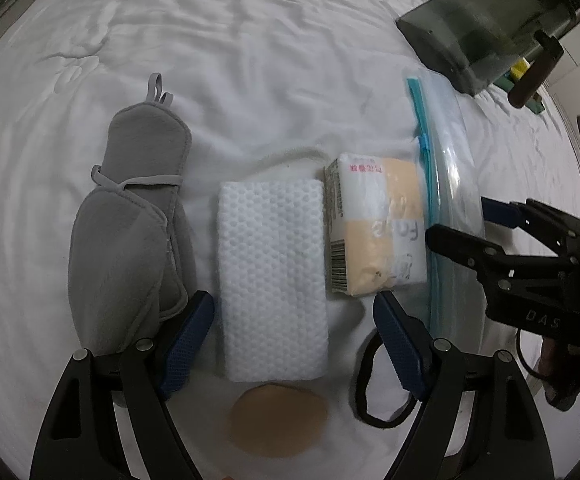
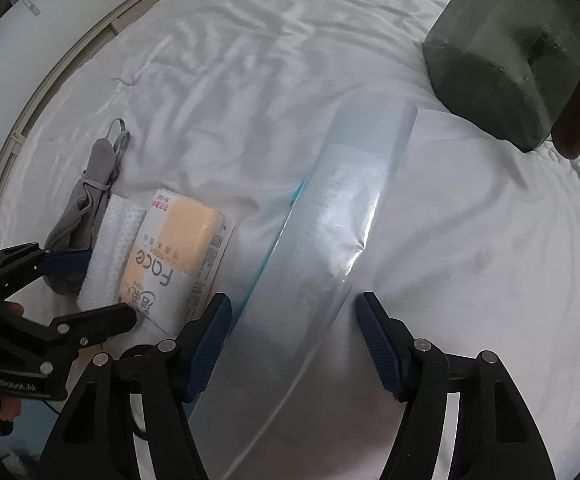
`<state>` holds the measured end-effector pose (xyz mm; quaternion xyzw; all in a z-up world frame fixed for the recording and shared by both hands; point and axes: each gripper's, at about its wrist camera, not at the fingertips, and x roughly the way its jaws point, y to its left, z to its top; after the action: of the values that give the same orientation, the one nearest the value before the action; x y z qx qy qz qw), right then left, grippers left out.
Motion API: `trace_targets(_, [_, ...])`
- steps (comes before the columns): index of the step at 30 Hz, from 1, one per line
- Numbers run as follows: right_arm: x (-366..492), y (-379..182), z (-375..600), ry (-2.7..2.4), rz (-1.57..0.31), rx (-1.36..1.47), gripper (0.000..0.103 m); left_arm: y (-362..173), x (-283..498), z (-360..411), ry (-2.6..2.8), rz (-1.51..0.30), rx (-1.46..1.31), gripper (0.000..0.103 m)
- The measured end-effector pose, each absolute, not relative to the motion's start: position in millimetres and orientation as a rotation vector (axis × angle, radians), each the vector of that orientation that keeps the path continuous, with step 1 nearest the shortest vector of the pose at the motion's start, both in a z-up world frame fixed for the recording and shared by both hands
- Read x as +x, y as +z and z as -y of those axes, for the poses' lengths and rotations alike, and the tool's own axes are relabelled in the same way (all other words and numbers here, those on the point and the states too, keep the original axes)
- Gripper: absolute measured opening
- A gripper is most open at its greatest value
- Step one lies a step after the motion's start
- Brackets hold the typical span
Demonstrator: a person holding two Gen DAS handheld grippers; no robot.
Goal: Organize soft objects
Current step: 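Grasp the white mesh pad with the left tool while the right tool grasps the zip bag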
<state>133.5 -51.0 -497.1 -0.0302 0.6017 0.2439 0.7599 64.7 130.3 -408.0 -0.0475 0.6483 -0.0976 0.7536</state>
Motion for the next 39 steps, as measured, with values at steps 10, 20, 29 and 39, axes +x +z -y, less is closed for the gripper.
trace_targets(10, [139,-506,41,0.504,-1.33,-0.077,0.048,-417,66,-123,-0.17,-1.424,-0.022,0.058])
trace_targets(20, [131,-500,40,0.542,-1.295,-0.061,0.008,-415,64,-126,-0.147,-1.394,-0.036,0.018])
trace_targets(29, [121,-486,54,0.619,-1.258,-0.038,0.002,-399,61,-122,-0.107,-1.342,-0.051,0.014])
trace_targets(39, [116,-461,91,0.714,-1.223,0.052,0.002,-374,57,-109,-0.068,-1.308,-0.062,0.014])
